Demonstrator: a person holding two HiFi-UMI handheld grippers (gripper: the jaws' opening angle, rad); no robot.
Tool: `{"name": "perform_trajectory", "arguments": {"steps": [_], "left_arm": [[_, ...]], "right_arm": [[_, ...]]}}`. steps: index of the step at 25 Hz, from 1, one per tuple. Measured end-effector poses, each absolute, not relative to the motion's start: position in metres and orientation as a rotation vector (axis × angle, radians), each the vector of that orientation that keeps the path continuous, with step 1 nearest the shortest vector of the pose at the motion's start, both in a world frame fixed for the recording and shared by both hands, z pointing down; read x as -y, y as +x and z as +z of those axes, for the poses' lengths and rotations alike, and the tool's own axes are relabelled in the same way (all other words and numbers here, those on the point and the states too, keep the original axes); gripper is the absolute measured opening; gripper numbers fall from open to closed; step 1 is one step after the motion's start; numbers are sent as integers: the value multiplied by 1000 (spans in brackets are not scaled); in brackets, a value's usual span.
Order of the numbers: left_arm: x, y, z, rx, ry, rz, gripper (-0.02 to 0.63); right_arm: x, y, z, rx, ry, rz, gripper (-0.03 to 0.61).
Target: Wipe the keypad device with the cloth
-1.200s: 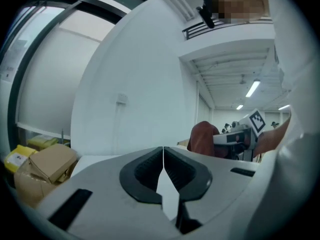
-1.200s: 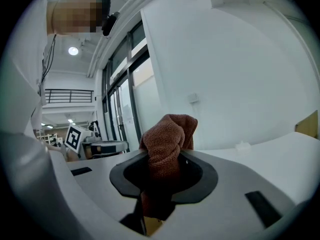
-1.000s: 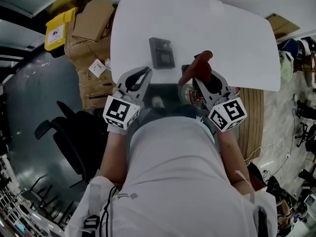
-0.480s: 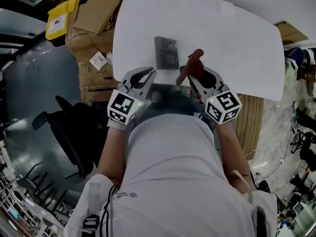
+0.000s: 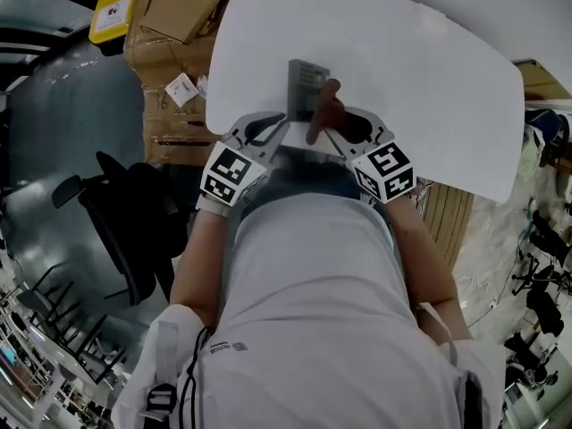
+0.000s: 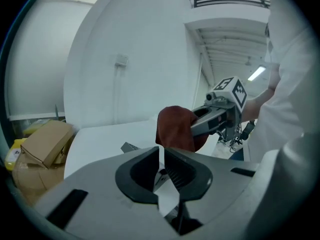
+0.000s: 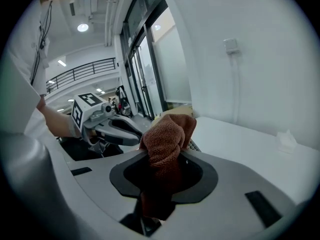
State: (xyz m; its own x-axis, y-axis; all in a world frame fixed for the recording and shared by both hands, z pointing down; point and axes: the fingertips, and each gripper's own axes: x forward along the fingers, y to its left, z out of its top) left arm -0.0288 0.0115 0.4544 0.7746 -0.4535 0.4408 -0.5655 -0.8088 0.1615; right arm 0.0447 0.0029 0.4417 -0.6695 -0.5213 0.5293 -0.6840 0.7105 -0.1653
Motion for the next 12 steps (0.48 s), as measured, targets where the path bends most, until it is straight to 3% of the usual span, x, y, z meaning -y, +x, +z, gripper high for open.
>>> {"name": "perform_trajectory", "arguments": {"steps": [4, 6, 12], "left_arm": [[-12, -28, 477, 750, 2674, 650, 27], [-10, -27, 485, 728, 2671, 682, 97], [-10, -22, 518, 640, 2674, 813, 108]], "right_arm": [[4, 37, 461, 2442, 853, 517, 100], [6, 34, 470, 2429, 819, 531, 100], [6, 24, 496, 2391, 736, 604, 100]]}}
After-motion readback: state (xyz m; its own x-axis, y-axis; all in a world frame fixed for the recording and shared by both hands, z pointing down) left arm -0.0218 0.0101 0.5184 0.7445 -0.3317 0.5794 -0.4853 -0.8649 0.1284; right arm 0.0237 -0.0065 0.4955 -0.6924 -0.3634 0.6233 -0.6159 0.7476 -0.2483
